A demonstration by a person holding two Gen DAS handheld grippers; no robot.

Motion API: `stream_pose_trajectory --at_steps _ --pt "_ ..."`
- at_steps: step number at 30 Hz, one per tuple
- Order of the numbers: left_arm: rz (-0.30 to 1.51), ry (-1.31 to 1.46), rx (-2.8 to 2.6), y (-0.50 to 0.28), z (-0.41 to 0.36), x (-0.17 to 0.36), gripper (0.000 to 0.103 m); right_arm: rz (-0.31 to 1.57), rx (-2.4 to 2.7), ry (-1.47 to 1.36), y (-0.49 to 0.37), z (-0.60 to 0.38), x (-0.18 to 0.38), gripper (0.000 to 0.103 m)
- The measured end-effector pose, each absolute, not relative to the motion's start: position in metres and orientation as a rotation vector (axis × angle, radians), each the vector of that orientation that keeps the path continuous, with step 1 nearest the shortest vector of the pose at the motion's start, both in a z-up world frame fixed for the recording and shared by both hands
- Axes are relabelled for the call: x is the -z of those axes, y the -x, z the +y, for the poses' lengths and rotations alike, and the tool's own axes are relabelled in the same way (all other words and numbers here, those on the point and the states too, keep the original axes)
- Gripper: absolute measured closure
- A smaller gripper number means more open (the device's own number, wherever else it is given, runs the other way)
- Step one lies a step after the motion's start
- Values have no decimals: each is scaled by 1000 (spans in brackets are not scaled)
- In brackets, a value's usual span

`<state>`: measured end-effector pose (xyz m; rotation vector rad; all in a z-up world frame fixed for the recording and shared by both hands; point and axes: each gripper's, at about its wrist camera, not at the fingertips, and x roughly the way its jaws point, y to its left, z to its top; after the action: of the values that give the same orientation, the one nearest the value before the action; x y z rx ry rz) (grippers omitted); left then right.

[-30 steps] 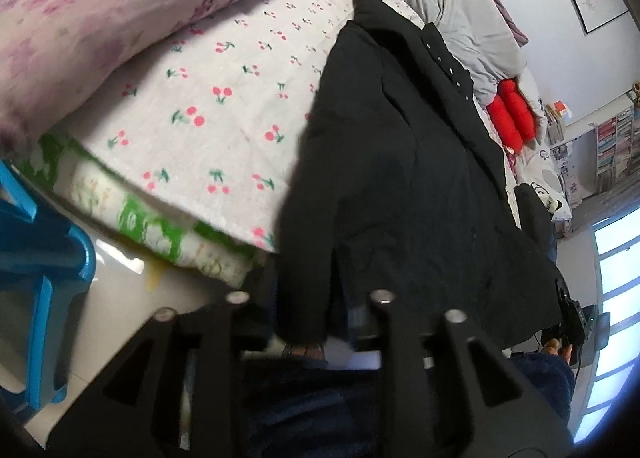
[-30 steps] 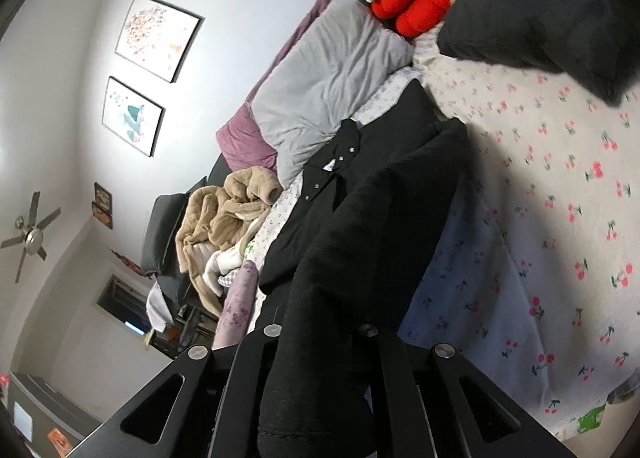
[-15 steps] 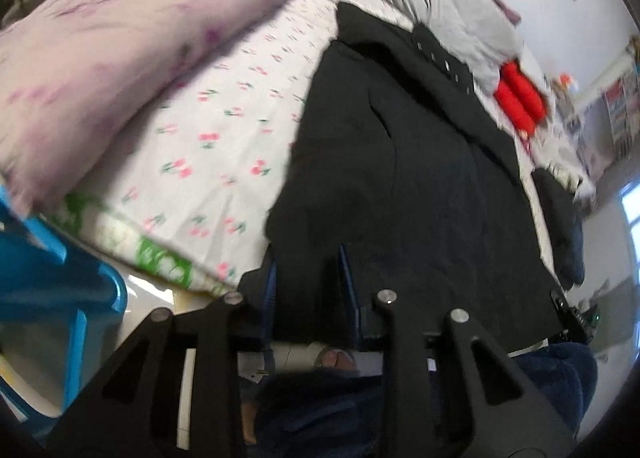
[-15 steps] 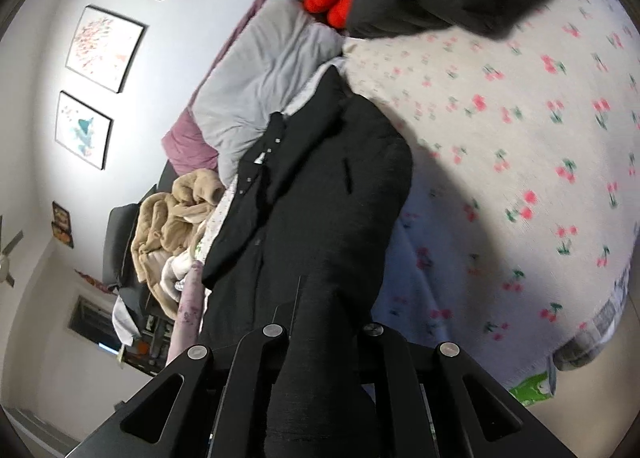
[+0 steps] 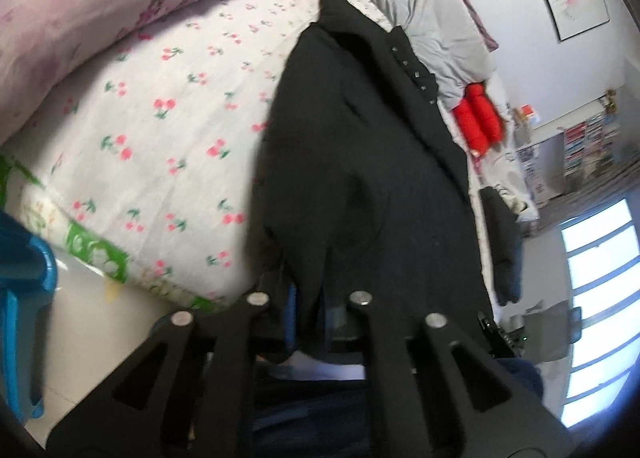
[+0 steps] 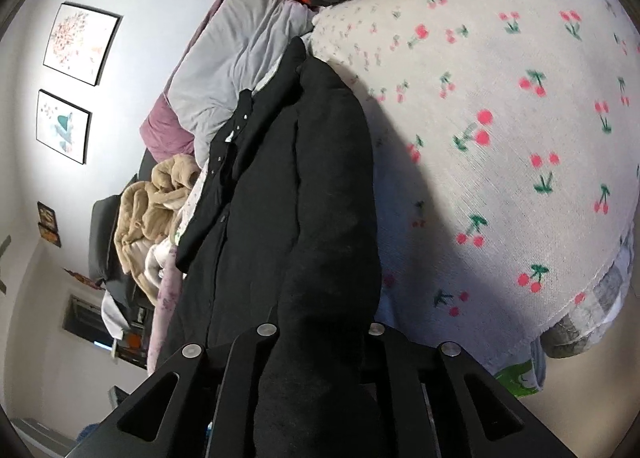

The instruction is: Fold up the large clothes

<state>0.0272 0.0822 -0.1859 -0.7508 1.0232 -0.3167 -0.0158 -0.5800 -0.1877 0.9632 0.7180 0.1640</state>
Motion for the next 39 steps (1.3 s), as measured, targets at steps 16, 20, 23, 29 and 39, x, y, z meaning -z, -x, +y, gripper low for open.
stream_pose_trajectory --at_steps 16,20,23,29,39 --pt "818 695 290 -54 94 20 98 509 -286 -896 -19 -557 22 98" --pt "751 729 298 -25 105 -2 98 440 -310 -890 0 -559 -7 99" --pt "691 758 311 9 115 -16 98 395 -335 -885 27 -561 -23 98" --pt "654 772 328 74 119 -25 98 348 -367 -881 95 -563 -38 98" --pt "678 832 309 51 121 -14 98 364 -332 -910 96 -565 -37 98"
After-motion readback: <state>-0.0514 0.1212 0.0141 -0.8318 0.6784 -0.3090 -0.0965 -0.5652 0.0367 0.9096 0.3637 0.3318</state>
